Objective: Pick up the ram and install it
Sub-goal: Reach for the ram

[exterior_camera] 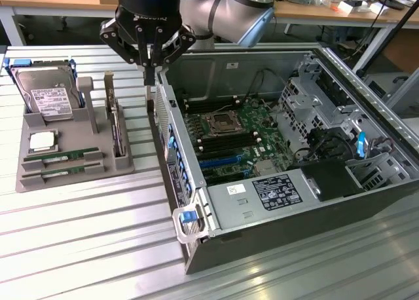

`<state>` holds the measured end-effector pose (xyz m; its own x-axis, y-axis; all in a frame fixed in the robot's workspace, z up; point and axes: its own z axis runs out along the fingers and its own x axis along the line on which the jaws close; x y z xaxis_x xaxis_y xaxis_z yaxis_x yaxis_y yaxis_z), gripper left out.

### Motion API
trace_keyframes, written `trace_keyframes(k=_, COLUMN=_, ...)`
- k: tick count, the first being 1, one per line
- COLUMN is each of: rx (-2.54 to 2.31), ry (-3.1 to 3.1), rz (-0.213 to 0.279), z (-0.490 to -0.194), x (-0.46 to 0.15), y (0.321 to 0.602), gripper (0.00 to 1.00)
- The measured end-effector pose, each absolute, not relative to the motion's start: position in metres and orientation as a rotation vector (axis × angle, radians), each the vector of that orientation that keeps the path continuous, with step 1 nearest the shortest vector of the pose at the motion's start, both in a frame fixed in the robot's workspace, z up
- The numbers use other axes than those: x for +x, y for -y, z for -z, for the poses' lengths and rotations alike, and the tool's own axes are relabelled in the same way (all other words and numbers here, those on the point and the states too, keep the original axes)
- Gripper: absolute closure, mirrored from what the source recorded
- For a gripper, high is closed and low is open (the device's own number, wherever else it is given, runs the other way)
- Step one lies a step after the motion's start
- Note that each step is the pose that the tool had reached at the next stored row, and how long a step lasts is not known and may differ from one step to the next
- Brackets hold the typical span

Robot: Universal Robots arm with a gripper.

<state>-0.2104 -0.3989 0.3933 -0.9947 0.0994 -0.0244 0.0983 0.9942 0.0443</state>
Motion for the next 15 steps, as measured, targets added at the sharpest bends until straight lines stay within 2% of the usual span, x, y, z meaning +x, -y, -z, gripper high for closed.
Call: trace_keyframes(k=15, rx=0.154, ry=-3.11, rz=-0.067, z=-0.393, x=-0.238, y=0.399, gripper=0.9)
